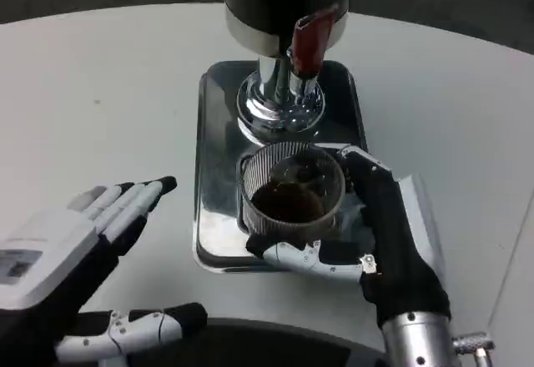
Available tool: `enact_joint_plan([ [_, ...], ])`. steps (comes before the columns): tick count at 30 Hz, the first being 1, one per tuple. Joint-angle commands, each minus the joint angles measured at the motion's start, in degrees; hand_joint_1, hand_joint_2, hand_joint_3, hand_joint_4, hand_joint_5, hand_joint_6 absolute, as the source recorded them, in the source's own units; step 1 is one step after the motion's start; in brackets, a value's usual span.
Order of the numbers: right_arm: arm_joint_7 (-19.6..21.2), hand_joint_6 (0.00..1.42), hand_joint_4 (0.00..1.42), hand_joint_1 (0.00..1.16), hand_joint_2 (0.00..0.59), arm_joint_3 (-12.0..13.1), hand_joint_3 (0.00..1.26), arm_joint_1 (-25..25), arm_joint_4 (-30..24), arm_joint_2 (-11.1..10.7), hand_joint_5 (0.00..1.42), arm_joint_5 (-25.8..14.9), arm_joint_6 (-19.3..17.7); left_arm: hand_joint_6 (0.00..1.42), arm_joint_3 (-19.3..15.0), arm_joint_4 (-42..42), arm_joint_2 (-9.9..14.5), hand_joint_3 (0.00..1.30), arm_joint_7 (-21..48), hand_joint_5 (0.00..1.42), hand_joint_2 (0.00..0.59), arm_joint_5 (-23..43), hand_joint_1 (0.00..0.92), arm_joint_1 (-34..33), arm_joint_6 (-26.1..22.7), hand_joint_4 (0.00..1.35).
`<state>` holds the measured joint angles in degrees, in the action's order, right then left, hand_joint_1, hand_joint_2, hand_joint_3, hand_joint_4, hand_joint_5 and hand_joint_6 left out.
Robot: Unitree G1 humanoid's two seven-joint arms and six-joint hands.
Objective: Grasp the cup under the faucet to collect the drink, then remove the cup.
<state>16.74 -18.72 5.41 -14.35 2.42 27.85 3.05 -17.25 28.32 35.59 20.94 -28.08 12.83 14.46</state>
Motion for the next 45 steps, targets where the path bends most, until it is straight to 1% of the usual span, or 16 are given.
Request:
enact_joint_plan([
  [1, -2.9, 1.37, 0.87, 1.15, 0.148, -1.0, 0.73, -4.4, -7.0, -0.1, 0.94, 0.2, 0.3, 0.00, 0.8, 2.1, -1.6, 0.00, -2.5, 0.00, 0.055, -3.9, 0.000, 2.5, 0.1, 0.00],
  [6, -7.4, 1.35, 0.88, 1.15, 0.158, -1.5, 0.73, -8.2, -13.5, -1.1, 0.94, -0.1, 1.1, 0.00, 0.1, 3.2, -3.5, 0.00, -6.5, 0.00, 0.048, -5.9, 0.000, 4.2, 2.1, 0.00],
  [8, -9.5, 1.36, 0.88, 1.15, 0.159, -1.8, 0.73, -9.6, -16.1, -1.6, 0.95, -0.3, 1.5, 0.00, -0.1, 4.1, -4.7, 0.00, -8.6, 0.00, 0.046, -6.8, 0.000, 6.0, 3.4, 0.00],
  [11, -12.2, 1.37, 0.88, 1.15, 0.160, -1.8, 0.73, -11.0, -19.6, -2.5, 0.95, -0.5, 1.9, 0.00, 0.1, 5.3, -5.6, 0.00, -9.8, 0.00, 0.045, -8.4, 0.000, 8.3, 4.0, 0.00],
  [17, -15.9, 1.37, 0.89, 1.14, 0.159, -0.9, 0.73, -13.1, -24.0, -3.3, 0.95, -0.8, 3.8, 0.00, 0.5, 5.4, -5.9, 0.00, -10.0, 0.00, 0.043, -10.7, 0.000, 11.0, 4.3, 0.00],
  [21, -17.5, 1.37, 0.89, 1.13, 0.159, -0.2, 0.73, -14.5, -26.3, -3.8, 0.95, -1.2, 4.1, 0.00, 0.6, 5.5, -6.0, 0.00, -10.4, 0.00, 0.041, -11.6, 0.000, 11.8, 4.9, 0.00],
  [22, -18.3, 1.37, 0.89, 1.13, 0.159, -0.1, 0.73, -14.8, -27.5, -3.9, 0.95, -1.6, 4.5, 0.00, 0.6, 5.5, -6.1, 0.00, -10.7, 0.00, 0.033, -11.3, 0.000, 11.9, 5.3, 0.00],
  [27, -20.9, 1.37, 0.89, 1.13, 0.159, -0.4, 0.73, -16.7, -32.3, -4.3, 0.95, -2.1, 5.9, 0.00, 0.7, 5.7, -6.6, 0.00, -12.1, 0.00, 0.024, -11.3, 0.000, 12.8, 7.2, 0.00],
  [30, -22.2, 1.37, 0.89, 1.13, 0.159, -0.8, 0.73, -17.9, -33.6, -5.0, 0.95, -2.1, 6.5, 0.00, 0.9, 5.8, -6.9, 0.00, -12.3, 0.00, 0.018, -11.5, 0.000, 13.0, 7.7, 0.00],
  [32, -23.2, 1.37, 0.89, 1.13, 0.159, -0.7, 0.73, -19.0, -33.9, -5.8, 0.95, -2.8, 6.3, 0.00, 1.3, 5.9, -7.1, 0.00, -12.2, 0.00, 0.014, -11.7, 0.000, 12.7, 7.9, 0.00],
  [34, -23.6, 1.37, 0.89, 1.13, 0.159, -0.4, 0.73, -19.5, -34.0, -6.1, 0.95, -3.3, 6.0, 0.00, 1.6, 6.0, -7.1, 0.00, -11.9, 0.00, 0.003, -12.0, 0.000, 12.3, 7.7, 0.00],
  [39, -23.4, 1.37, 0.89, 1.13, 0.159, 0.5, 0.73, -19.6, -34.5, -6.2, 0.96, -4.3, 5.2, 0.00, 2.4, 6.2, -6.6, 0.00, -11.3, 0.00, 0.000, -12.3, 0.000, 11.2, 7.3, 0.00],
  [45, -23.1, 1.36, 0.89, 1.13, 0.159, 0.8, 0.73, -20.8, -35.0, -6.3, 0.96, -5.8, 5.0, 0.00, 3.7, 5.8, -7.1, 0.00, -11.1, 0.00, 0.000, -14.0, 0.000, 8.4, 5.2, 0.00],
])
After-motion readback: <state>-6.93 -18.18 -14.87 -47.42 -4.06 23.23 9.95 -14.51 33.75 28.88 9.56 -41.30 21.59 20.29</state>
